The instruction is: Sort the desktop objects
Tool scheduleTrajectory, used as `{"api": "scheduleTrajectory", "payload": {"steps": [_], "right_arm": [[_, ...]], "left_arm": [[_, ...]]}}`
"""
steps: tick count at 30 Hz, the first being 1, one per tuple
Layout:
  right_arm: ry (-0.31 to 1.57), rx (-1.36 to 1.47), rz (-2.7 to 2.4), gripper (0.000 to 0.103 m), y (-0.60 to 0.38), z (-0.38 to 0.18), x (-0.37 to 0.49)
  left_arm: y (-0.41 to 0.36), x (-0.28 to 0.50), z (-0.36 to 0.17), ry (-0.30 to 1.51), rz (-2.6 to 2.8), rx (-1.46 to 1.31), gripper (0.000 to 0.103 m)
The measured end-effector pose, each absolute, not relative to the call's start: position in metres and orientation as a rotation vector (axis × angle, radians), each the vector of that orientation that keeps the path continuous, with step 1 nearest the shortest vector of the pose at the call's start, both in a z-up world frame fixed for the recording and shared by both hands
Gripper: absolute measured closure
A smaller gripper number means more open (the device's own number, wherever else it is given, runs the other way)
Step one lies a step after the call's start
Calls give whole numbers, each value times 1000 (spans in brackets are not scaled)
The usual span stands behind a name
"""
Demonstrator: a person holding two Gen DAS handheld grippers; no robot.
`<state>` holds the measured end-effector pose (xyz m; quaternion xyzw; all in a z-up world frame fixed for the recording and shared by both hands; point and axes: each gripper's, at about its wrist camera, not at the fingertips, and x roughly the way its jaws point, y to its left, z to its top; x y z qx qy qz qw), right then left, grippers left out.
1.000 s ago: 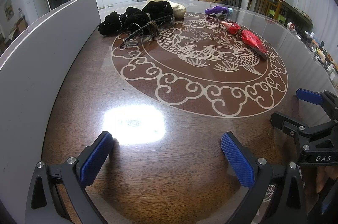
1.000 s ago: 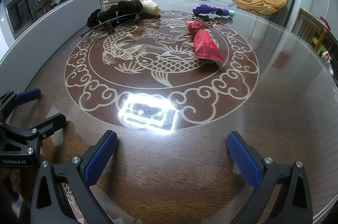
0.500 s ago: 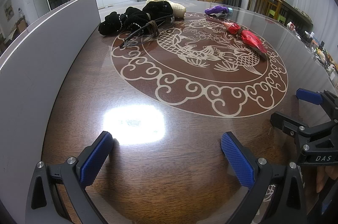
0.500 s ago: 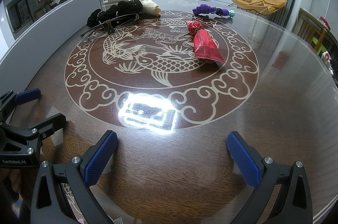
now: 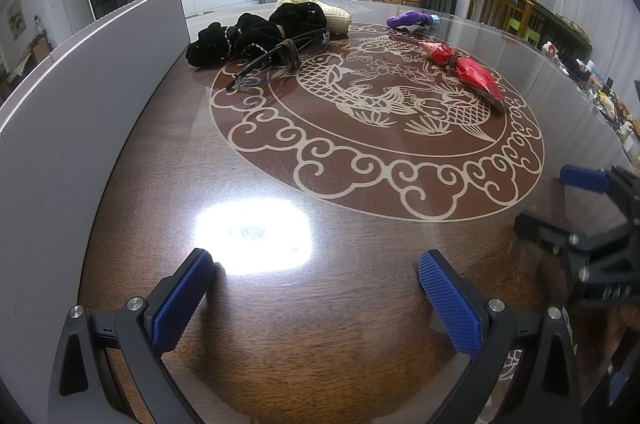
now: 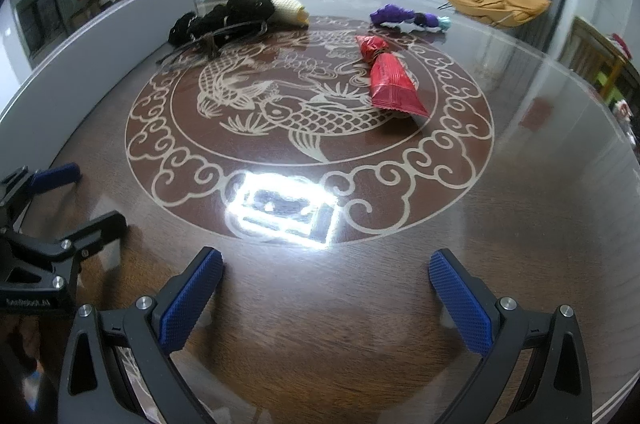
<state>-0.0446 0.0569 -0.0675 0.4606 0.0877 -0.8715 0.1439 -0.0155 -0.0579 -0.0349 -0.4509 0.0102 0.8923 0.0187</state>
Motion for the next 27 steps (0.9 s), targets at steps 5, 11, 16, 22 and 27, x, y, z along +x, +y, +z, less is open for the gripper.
{"api": "scheduleTrajectory", "payload": {"steps": [5, 11, 16, 22, 27], "right_arm": [[132, 1305, -2615, 0, 88, -56, -71], [168, 1260, -2621, 0, 83, -44, -137], [132, 1349, -2589, 5, 63, -52, -188], [148, 1342, -2570, 73, 48, -56, -190], [153, 1281, -2557, 75, 53, -50, -153]], "left_arm": [[-58, -15, -35, 33, 2769, -1399, 0], [-58, -15, -35, 34, 2769, -1399, 0], [-58, -15, -35, 33, 2769, -1398, 0], [-58, -15, -35, 33, 2769, -1398, 0], [-58, -15, -35, 34, 2769, -1398, 0]]}}
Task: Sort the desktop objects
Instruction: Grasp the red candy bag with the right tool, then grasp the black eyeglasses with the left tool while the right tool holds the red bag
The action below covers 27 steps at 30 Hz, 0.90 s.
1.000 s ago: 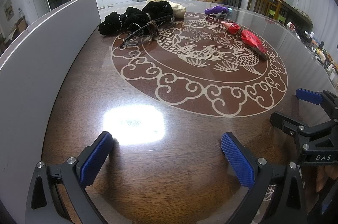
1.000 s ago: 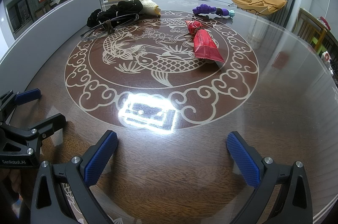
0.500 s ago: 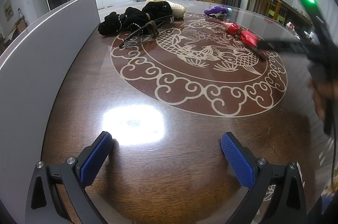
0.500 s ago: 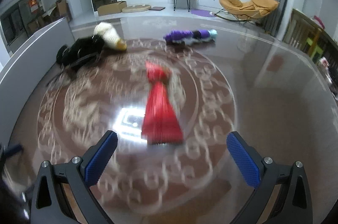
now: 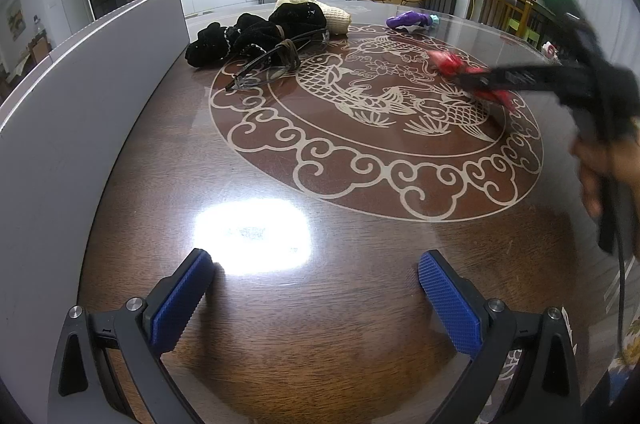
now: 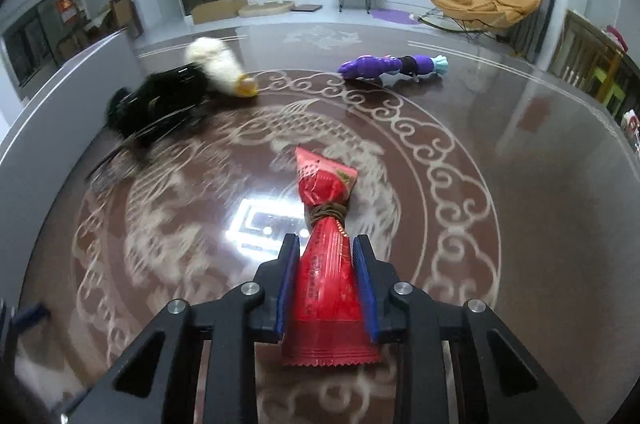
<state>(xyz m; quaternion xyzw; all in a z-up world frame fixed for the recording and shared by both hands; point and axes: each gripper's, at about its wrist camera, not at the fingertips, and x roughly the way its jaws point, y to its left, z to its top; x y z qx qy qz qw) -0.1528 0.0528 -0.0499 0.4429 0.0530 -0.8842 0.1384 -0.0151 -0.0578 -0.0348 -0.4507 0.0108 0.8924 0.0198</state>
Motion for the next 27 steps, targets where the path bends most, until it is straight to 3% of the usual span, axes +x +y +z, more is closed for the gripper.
{"api": "scheduleTrajectory", "payload": {"steps": [7, 9, 11, 13, 20, 27], "right_arm": [[233, 1234, -2501, 73, 56, -45, -81], [280, 1240, -2480, 56, 51, -49, -75], [335, 1253, -2465, 45, 45, -57, -75], [332, 1250, -2459, 44, 43, -61, -77], [275, 1236, -2468, 17, 48, -68, -77], [277, 1254, -2464, 1, 43, -70, -77]], "left_arm": [[-58, -15, -35, 32, 2767, -1398, 0], [-58, -15, -35, 34, 2767, -1399, 0], [-58, -15, -35, 34, 2767, -1398, 0], [-58, -16, -35, 34, 2767, -1398, 0], [-58, -16, -35, 34, 2767, -1398, 0], [-58, -16, -35, 35, 2766, -1398, 0]]}}
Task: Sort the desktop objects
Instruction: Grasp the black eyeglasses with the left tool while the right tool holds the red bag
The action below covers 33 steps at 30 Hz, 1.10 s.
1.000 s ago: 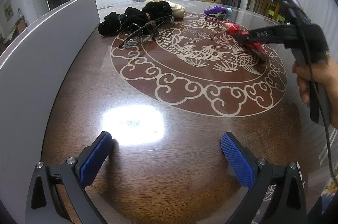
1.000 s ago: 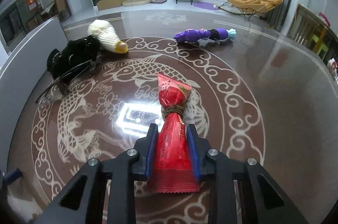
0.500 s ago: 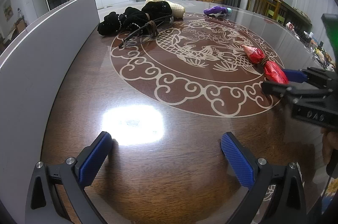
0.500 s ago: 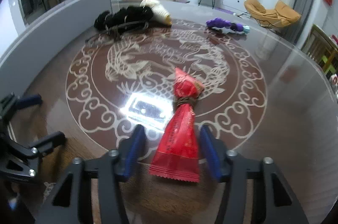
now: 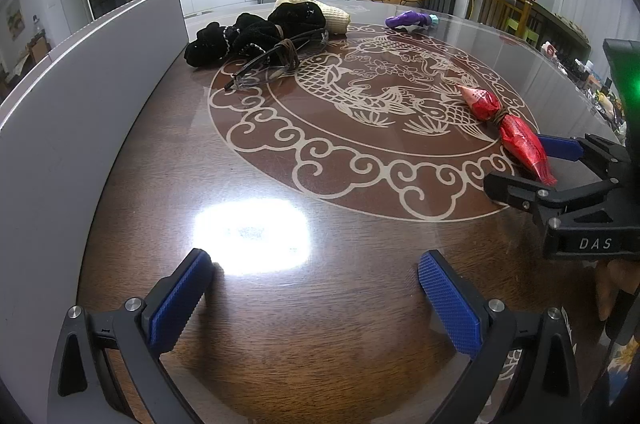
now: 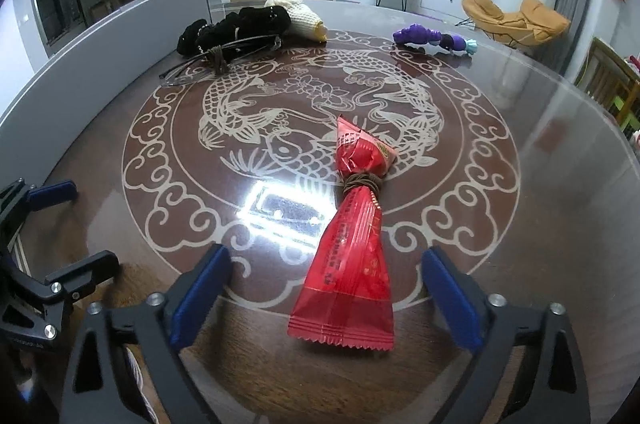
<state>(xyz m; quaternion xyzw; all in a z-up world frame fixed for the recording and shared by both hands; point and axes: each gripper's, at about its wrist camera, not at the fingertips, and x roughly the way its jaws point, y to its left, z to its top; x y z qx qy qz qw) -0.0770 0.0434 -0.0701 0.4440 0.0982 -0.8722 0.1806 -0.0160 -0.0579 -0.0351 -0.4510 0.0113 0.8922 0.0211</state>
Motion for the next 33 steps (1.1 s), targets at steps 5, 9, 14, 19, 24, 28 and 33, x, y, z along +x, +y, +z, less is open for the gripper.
{"api": "scheduleTrajectory", "payload": {"steps": [5, 9, 14, 19, 24, 28, 33], "right_arm": [[274, 1263, -2464, 0, 44, -69, -78], [275, 1263, -2465, 0, 44, -69, -78], [275, 1263, -2465, 0, 44, -69, -78], [275, 1263, -2466, 0, 44, -69, -78], [276, 1262, -2466, 0, 44, -70, -78], [276, 1262, -2466, 0, 44, -70, -79], [276, 1263, -2466, 0, 44, -70, -79]], "left_arm": [[-65, -31, -34, 110, 2653, -1412, 0], [-100, -67, -33, 68, 2691, -1463, 0], [-116, -108, -32, 42, 2716, -1487, 0], [-105, -156, -31, 57, 2695, -1490, 0], [-82, -185, -29, 102, 2660, -1453, 11], [-78, -178, -18, 69, 2665, -1412, 77], [-79, -112, -19, 50, 2684, -1363, 78]]}}
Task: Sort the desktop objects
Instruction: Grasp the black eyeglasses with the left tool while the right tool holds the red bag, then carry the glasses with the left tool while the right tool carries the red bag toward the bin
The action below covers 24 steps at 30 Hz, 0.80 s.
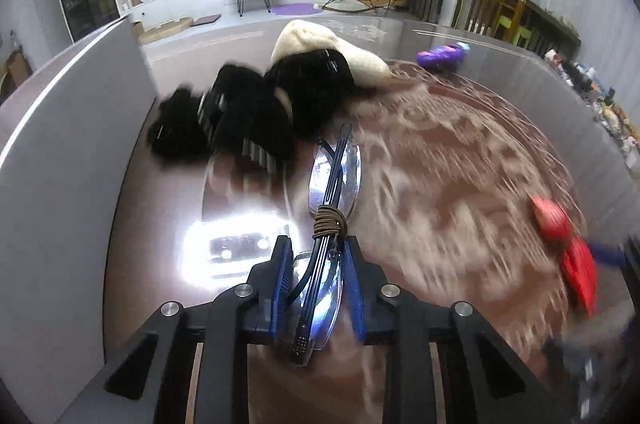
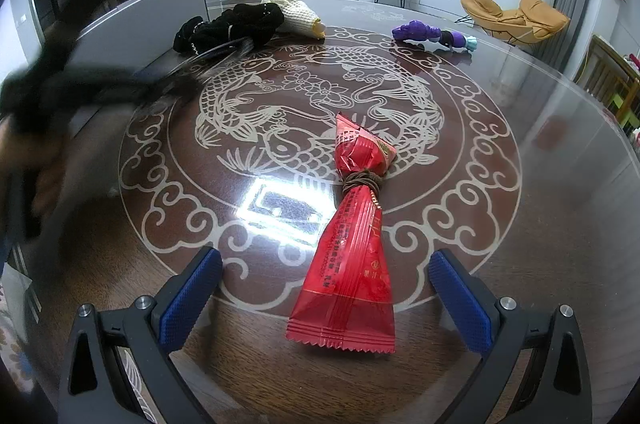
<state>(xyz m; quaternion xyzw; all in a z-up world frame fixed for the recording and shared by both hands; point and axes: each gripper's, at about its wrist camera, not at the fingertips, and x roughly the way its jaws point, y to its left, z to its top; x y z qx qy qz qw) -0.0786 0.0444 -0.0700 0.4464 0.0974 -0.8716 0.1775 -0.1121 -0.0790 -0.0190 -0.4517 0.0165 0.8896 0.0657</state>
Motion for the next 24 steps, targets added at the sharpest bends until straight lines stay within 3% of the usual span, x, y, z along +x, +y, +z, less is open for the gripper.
{"api": "scheduleTrajectory", "payload": {"steps": [7, 8, 9, 10, 11, 12, 24], "right_arm": [[259, 1270, -2433, 1, 46, -68, -81], [247, 1288, -2395, 13, 47, -64, -85], [241, 1292, -2383, 39, 47, -59, -88], [243, 1302, -2375, 51, 48, -57, -90], [244, 1340, -2370, 71, 49, -54, -97], [235, 1367, -2370, 79, 51, -53, -101], [138, 1271, -2374, 81, 37, 17, -76]], "left_arm": [[-91, -31, -19, -55, 2663, -1352, 79], [-93, -25, -18, -56, 2667, -1343, 82], [-94, -22, -17, -56, 2670, -1337, 86], [-95, -19, -17, -65, 2672, -1331, 92], [-96, -17, -15, -92, 2672, -1327, 93], [-98, -17, -15, -110, 2668, -1327, 93], [-130, 25, 34, -408, 2700, -1132, 93]]}}
